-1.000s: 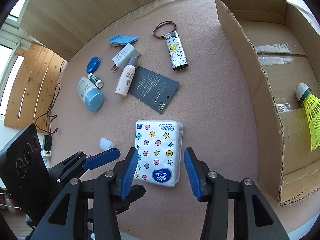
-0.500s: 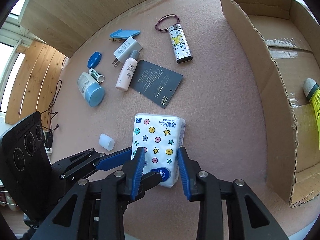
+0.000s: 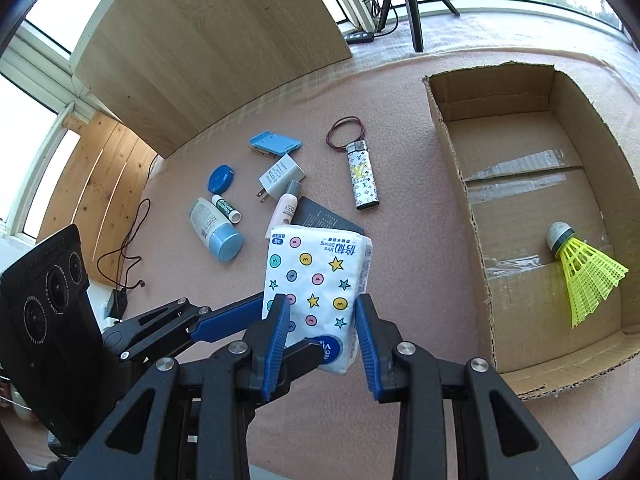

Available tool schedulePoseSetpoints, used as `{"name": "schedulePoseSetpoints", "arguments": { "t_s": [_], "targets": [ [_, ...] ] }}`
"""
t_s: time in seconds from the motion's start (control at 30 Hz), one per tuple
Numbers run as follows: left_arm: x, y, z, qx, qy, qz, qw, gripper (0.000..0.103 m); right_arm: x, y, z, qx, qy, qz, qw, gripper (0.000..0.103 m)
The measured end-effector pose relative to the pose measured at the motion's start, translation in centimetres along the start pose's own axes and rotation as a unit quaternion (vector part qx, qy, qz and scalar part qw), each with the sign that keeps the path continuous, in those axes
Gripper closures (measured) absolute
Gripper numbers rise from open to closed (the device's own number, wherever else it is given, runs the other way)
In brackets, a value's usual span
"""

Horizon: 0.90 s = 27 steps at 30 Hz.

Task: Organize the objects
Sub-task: 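Carry the tissue pack with the right tool into the box and release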

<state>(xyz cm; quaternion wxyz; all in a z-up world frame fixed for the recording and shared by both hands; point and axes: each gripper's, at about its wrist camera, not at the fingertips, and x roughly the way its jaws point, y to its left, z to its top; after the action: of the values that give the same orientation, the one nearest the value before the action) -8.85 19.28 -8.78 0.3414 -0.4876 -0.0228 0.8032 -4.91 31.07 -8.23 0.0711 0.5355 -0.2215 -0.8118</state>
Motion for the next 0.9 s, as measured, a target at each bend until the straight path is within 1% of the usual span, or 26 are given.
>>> {"name": "schedulePoseSetpoints", "arguments": {
  "t_s": [0.1, 0.37, 0.57, 0.77, 0.9],
  "targets": [
    [0.2, -1.3, 1.3, 0.014, -0.007, -0.003, 0.9999, 0.057, -1.5, -0.7, 0.7, 0.001, -0.018, -0.004, 1.000, 0.072],
    [2.7, -4.5, 5.0, 0.041, -0.015, -0.008, 0.9990, 0.057, -4.0, -3.6, 2.8, 0.011, -0.052, -0.023, 0.998, 0.072],
    [5.2, -6.6, 7.3, 0.050, -0.012, -0.015, 0.9986, 0.057, -5.1, -6.5, 4.2, 0.027, -0.067, -0.030, 0.997, 0.072],
    [7.4, -8.4, 8.8, 0.063, -0.006, -0.015, 0.9979, 0.057, -5.6, -8.9, 5.1, 0.035, -0.076, -0.044, 0.995, 0.072],
    [8.6, -9.2, 9.6, 0.072, -0.004, -0.009, 0.9974, 0.057, -5.7, -10.1, 5.6, 0.038, -0.079, -0.051, 0.995, 0.072]
  ]
}}
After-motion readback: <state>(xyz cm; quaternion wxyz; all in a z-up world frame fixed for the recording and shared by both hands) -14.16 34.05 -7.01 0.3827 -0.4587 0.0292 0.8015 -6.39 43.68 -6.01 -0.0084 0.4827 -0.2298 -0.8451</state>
